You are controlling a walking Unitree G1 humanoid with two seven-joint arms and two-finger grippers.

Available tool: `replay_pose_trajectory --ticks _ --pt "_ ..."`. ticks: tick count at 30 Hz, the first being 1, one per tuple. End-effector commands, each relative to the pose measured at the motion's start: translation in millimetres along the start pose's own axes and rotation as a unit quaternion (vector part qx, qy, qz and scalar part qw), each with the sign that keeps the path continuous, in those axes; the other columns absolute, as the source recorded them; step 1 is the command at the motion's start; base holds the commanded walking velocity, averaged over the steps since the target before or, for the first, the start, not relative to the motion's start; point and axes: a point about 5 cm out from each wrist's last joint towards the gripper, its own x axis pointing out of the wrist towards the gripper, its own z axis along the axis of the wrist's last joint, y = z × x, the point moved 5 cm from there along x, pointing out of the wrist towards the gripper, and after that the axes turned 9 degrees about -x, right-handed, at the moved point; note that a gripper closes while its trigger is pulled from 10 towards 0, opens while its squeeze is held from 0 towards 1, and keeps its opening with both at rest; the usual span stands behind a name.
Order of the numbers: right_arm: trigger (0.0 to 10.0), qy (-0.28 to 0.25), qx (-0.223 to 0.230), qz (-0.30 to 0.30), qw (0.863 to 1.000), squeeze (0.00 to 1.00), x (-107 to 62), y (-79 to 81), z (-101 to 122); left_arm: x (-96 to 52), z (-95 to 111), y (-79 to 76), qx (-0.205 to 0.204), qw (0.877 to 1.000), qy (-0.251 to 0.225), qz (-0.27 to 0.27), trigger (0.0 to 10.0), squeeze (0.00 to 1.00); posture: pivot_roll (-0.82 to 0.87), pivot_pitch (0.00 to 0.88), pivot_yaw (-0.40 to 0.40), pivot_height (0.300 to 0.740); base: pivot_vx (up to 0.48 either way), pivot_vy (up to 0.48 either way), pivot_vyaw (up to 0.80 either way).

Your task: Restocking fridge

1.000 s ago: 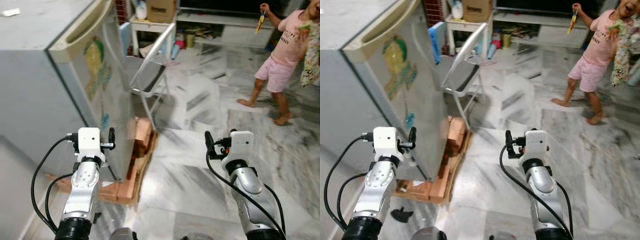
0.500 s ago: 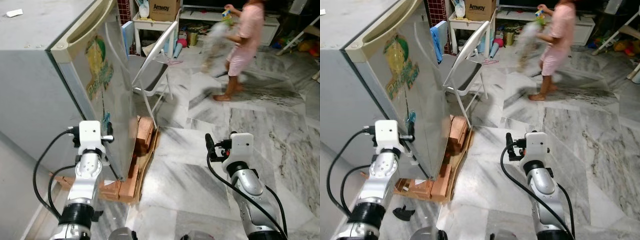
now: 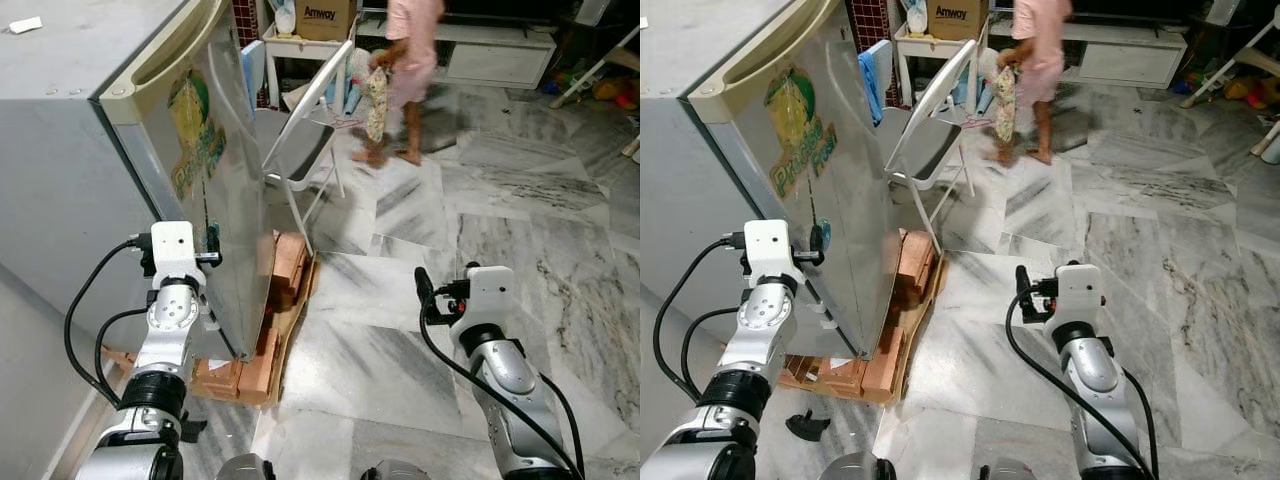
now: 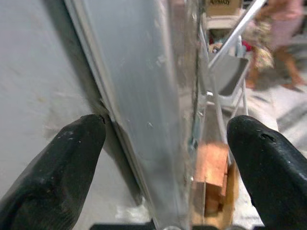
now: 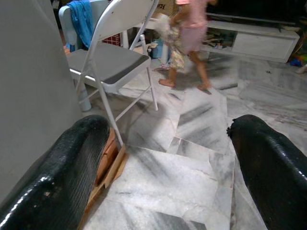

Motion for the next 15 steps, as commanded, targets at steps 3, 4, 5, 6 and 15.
replay_pose_trajectory --ticks 3,4,5,6,15 --pt "10.0 0.009 -0.006 -0.002 1.0 0.0 -5.2 -3.5 -2 4.5 5 -12.8 0.002 1.0 -0.004 -0.024 10.0 0.0 -0.13 0.0 0.022 0.74 0.0 0.0 0.0" --pt "10.0 0.012 -0.007 -0.002 1.0 0.0 -6.5 -3.4 -4 5.2 4 -14.3 0.004 1.0 -0.003 -0.026 10.0 0.0 -0.13 0.0 0.024 0.74 0.0 0.0 0.0" --pt "10.0 0.016 -0.007 0.0 1.0 0.0 -7.9 -3.1 -6 5.9 4 -15.8 0.005 1.0 -0.001 -0.028 10.0 0.0 -0.13 0.0 0.024 0.74 0.0 0.0 0.0" --pt "10.0 0.033 -0.006 0.015 0.999 0.0 -11.6 0.8 -13 7.9 3 -18.5 0.008 1.0 0.002 -0.03 10.0 0.0 -0.13 0.0 0.025 0.74 0.0 0.0 0.0" --pt "10.0 0.102 -0.002 0.093 0.99 0.0 -41.4 12.9 -47 15.9 11 -25.3 0.022 0.998 -0.001 -0.051 10.0 0.0 -0.14 0.0 0.031 0.74 0.0 0.0 0.0"
